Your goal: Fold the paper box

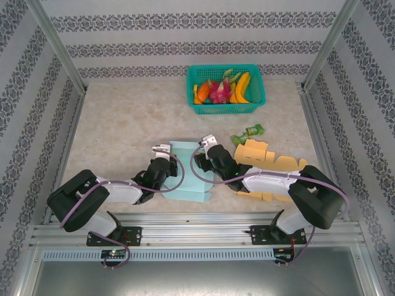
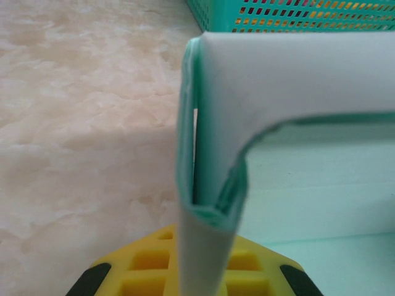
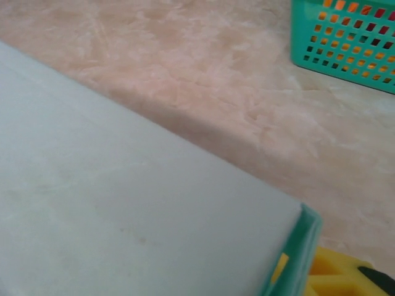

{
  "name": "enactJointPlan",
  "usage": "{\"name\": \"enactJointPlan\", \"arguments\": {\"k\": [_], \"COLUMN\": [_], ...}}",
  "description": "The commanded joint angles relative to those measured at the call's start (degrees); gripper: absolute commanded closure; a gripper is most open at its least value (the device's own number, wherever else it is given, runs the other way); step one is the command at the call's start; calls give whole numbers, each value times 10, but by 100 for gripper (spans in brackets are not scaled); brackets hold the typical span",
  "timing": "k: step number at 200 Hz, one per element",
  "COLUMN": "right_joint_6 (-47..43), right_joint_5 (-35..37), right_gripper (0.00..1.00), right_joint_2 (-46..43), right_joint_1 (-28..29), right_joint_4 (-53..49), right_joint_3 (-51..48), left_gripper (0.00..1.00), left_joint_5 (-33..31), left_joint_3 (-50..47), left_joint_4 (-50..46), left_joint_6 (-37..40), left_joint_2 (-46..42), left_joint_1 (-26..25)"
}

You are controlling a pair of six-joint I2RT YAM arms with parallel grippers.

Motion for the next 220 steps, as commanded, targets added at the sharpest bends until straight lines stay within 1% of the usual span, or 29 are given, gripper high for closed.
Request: {"name": "enactJointPlan", "arguments": {"k": [1,22,40,55,74,96,132,148,165,190,202,220], "right_joint_6": [12,11,9,0,-17,-24,-17,-19,-24,-27,-30,-42], "right_joint_5": [82,111,99,57,-9,-54,-82,-101,-135,-204,-233,-255], "right_gripper": [54,54,54,53,48,45,44,41,38,33,32,32], "right_joint_2": [18,28,28,21,16,12,-1,-13,-27,-53,-67,-88], "right_joint_1": [9,10,7,6,5,1,-1,-3,-13,-40,-54,-69], "right_joint_4": [24,27,32,48,53,59,66,69,81,92,91,74], "right_joint_3": [19,12,5,-8,-14,-22,-38,-48,-64,-89,-97,-104], "left_gripper": [100,100,100,100,100,100,100,100,100,100,100,100], "left_joint_5": [-64,-99,-114,-120,-123,-120,-123,-122,-119,-112,-106,-96], "left_joint_3": [18,24,31,37,43,52,63,64,63,58,56,50], "left_joint_4": [-43,-74,-90,-100,-110,-117,-125,-125,-122,-112,-104,-90], "left_joint_6": [-40,-71,-76,-79,-82,-84,-88,-88,-86,-80,-75,-67], "left_joint_2": [-8,-11,-7,-1,4,13,28,30,30,30,30,28], "left_joint_1": [-13,-13,-13,-13,-13,-13,-13,-13,-13,-13,-13,-13]}}
